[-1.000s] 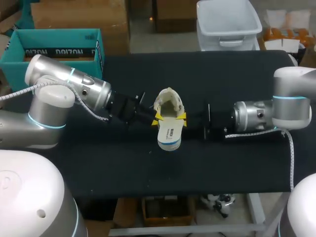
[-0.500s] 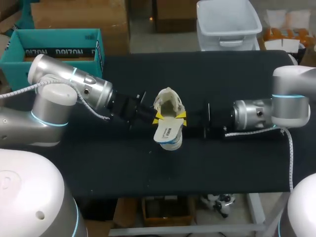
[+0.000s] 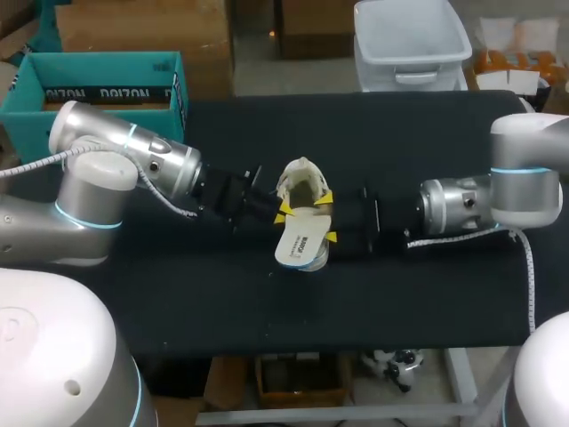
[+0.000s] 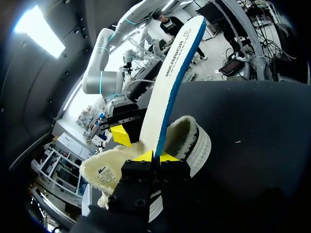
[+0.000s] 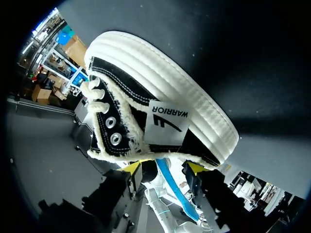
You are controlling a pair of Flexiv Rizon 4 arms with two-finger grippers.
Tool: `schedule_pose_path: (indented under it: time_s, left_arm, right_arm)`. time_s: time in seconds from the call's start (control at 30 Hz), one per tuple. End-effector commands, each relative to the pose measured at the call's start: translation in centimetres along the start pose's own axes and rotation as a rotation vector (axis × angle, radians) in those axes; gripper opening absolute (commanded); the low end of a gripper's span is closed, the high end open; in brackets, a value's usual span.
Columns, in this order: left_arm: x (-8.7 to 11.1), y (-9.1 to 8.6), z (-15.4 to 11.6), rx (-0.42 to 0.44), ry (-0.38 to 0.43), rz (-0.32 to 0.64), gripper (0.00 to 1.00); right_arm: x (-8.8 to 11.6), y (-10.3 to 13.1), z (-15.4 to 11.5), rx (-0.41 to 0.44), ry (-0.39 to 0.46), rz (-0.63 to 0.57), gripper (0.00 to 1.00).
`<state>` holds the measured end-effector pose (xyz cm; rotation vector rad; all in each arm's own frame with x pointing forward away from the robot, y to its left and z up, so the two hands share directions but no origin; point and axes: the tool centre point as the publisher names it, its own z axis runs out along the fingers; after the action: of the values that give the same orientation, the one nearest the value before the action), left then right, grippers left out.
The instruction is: Open the shoe tongue, take the insole out of the shoe, put the insole back into the shoe, and pack the shoe into the shoebox
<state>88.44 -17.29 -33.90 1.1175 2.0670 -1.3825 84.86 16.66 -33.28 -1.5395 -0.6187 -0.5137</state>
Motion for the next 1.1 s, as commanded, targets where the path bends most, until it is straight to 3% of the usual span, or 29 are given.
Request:
schedule_pose_path:
  time_s: [0.03,0.07,0.13,0.17,0.43,0.47,0.5,0.53,0.6,0.77,0.83,0.87,0.9,0.93,1.1]
  left_arm:
    - [0.2,0.0,0.1,0.002,-0.007,0.001,0.00]
    - [0.2,0.0,0.1,0.002,-0.007,0.001,0.00]
    - [0.2,-0.1,0.2,0.004,-0.007,0.000,0.00]
    - [0.3,-0.1,0.4,0.006,-0.004,-0.001,0.00]
    - [0.3,-0.2,-0.1,0.007,-0.010,0.000,0.00]
    - [0.4,-0.3,-0.2,0.011,-0.010,0.002,0.05]
    - [0.4,-0.5,-0.2,0.014,-0.010,0.006,0.29]
    - [0.5,-0.6,-0.2,0.017,-0.010,0.010,0.35]
    - [0.6,-1.1,-0.3,0.030,-0.015,0.019,0.40]
    - [0.5,-1.8,-0.1,0.061,-0.022,0.037,0.38]
    - [0.5,-2.0,0.1,0.062,-0.020,0.042,0.27]
    - [0.4,-2.0,0.2,0.062,-0.019,0.042,0.27]
    - [0.4,-1.9,0.4,0.053,-0.012,0.049,0.08]
    - [0.4,-1.9,0.5,0.051,-0.010,0.051,0.00]
    - [0.2,-0.9,1.0,0.039,0.001,0.042,0.00]
  right_arm:
    - [-0.4,-1.3,-0.2,-0.047,0.013,-0.011,0.45]
    - [-0.4,-1.4,-0.2,-0.045,0.014,-0.014,0.44]
    - [-0.4,-1.3,-0.2,-0.026,0.020,-0.025,0.32]
    - [-0.6,-1.2,0.0,-0.022,0.017,-0.025,0.00]
    - [-0.6,-0.9,0.4,-0.015,0.004,-0.022,0.00]
    - [-0.6,-0.8,0.4,-0.014,0.003,-0.022,0.00]
    - [-0.6,-0.7,0.5,-0.013,0.003,-0.022,0.00]
    - [-0.6,-0.6,0.6,-0.012,0.002,-0.021,0.00]
    - [-0.6,-0.6,0.7,-0.011,0.000,-0.020,0.00]
    - [-0.5,-0.5,0.7,-0.019,-0.005,-0.021,0.00]
    - [-0.5,-0.5,0.8,-0.022,-0.008,-0.021,0.00]
    - [-0.5,-0.5,0.8,-0.023,-0.009,-0.021,0.00]
    - [-0.5,-0.5,0.9,-0.028,-0.015,-0.020,0.00]
    - [-0.5,-0.4,0.9,-0.033,-0.018,-0.019,0.00]
    - [-0.2,0.4,0.9,-0.040,-0.026,-0.013,0.00]
